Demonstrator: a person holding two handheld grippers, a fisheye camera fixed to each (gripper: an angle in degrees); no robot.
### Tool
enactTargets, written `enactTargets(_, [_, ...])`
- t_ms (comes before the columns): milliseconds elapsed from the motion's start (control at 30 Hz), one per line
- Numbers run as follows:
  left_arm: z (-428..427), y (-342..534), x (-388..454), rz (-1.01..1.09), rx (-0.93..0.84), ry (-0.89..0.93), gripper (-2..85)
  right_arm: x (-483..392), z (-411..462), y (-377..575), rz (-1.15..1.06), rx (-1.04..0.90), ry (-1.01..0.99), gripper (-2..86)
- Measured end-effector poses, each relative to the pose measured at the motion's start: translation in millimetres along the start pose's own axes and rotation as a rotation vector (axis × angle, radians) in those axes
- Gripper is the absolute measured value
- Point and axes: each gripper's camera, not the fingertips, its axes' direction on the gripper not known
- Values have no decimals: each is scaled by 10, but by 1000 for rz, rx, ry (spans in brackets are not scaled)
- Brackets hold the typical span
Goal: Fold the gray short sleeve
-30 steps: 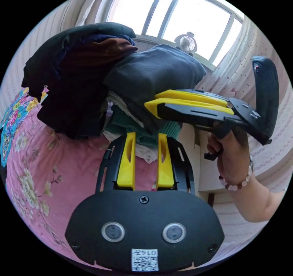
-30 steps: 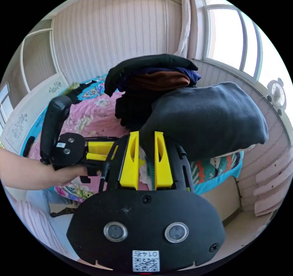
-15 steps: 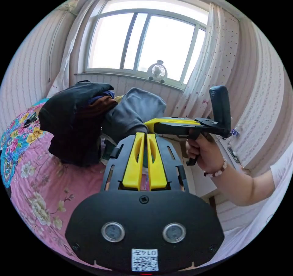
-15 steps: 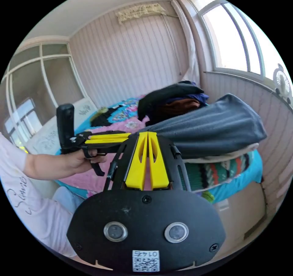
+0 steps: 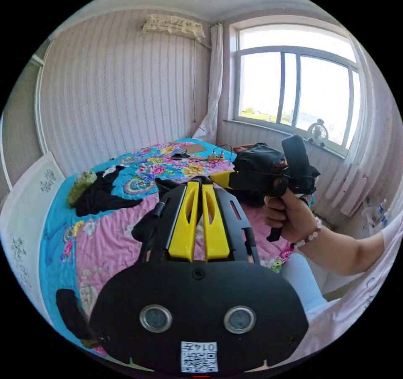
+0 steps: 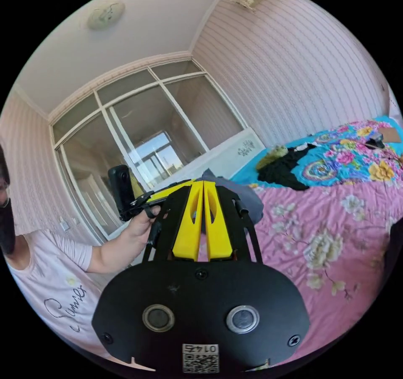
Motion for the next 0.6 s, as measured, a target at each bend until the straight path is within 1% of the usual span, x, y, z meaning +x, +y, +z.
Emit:
enactTargets(67, [-337,-51,10,139,61,-101,-10,-189,99,-22,-73,25,-17,-5])
enactTargets(133, [-470,72,0,183,70,-128,-10,-217,206,104,-99,-19,-13,-4])
enactTargets(200, [-479,306,-12,202,42,-111,-10,-129,314,369,-63,-70,-22,-4])
enactTargets(300, [-302,849,14,172,-90,2,-10,119,478,1112,50,-218,-21,-4])
enactTargets(367, [11,1458,98,103,-242,142,-10,420,566,1937,213,-370,22,-4])
enactTargets(400, [113,1634,124,78,-288,174,-10,514,581,2159,270,-413,40,-4])
enactTargets(467, [533,2350,227,-28,-481,280,-9,839,559,2975,501,-539,87,-3])
enactTargets(500, [621,2509,255,-42,-529,296,-9,888,545,3135,541,-566,106,-3])
enactTargets(533, [749,2745,305,-64,-632,321,-10,947,528,3387,594,-623,138,-3])
enactTargets(567, [797,2877,345,-55,-689,327,-10,970,482,3536,627,-624,148,-3])
enactTargets(600, [794,2906,355,-44,-704,318,-10,983,450,3576,647,-608,136,-3])
